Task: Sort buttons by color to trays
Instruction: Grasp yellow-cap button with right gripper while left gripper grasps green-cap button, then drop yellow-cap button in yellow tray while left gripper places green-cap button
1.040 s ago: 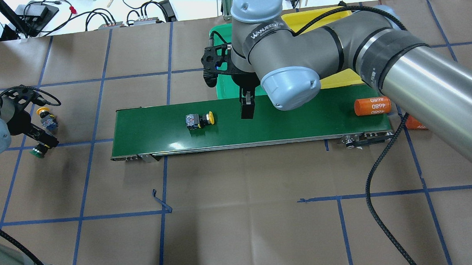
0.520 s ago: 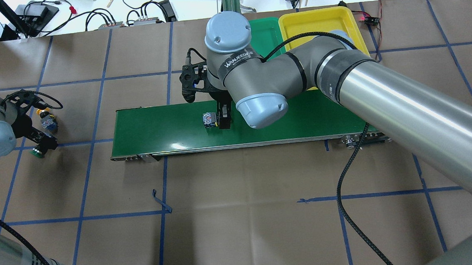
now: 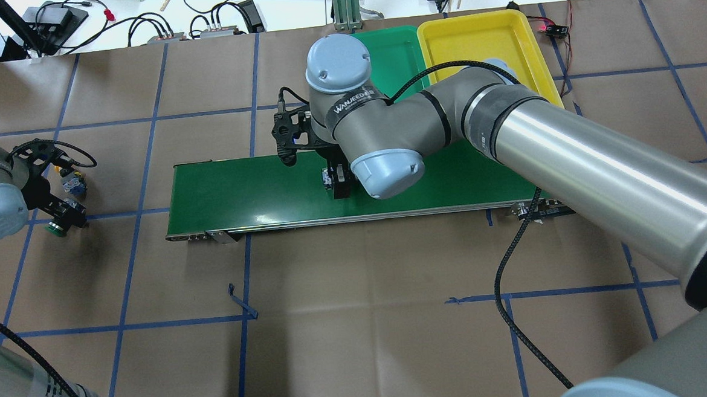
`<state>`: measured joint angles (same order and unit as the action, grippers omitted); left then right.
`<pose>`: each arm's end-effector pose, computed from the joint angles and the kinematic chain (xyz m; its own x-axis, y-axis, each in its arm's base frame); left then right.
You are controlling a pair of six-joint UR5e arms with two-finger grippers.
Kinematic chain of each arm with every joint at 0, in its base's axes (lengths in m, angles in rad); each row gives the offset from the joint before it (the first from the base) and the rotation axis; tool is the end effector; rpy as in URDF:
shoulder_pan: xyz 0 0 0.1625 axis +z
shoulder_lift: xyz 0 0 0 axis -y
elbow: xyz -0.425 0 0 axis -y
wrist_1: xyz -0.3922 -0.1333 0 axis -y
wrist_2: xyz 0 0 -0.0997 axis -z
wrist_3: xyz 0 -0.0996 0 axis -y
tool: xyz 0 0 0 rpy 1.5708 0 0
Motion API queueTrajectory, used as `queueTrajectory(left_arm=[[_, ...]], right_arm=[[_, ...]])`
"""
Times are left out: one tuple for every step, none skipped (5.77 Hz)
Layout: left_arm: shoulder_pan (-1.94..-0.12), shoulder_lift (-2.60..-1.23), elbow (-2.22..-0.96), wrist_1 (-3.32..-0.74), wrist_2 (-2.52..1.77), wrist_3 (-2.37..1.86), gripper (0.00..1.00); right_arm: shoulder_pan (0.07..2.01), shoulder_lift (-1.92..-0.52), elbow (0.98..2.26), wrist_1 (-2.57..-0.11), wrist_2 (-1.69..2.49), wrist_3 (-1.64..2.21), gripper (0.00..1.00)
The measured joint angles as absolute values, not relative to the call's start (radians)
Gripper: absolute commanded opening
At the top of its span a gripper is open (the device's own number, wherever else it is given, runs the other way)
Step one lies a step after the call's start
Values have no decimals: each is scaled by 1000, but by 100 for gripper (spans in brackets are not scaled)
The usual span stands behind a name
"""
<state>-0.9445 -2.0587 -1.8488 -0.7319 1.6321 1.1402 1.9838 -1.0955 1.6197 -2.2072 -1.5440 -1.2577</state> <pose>0.2419 -0.5514 0.1742 -0.8677 0.4886 -0.0918 0.4885 0.8722 0.0251 0.3831 -0.5355 0.2563 0.0978 -0.9903 0.0983 -0.9928 -0.1040 -0.0598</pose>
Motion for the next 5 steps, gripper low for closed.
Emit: queueTrajectory(left_arm=[[-946,-2052,-1849,-736,1633,1141,0],[-952,-2039,-1850,-751,1633,1141,0],[-964,-1999,-1852,-801,1630,1141,0],[-992,-1930,-1860,-874,1624,1147,0],[-1059,-1854,-1876,-945,1621,1162,0]], right_arm=[[1959,-1103,1646,-2205,-1575,-1259,70],[1927,-1118,1682,-2204,-1588,-1259,45],[1901,-1135,1714,-2203,-1592,-1267,23],[1879,-1151,1728,-2202,-1602,-1290,21],[1849,-1178,1731,-2201,-1616,-1334,21]])
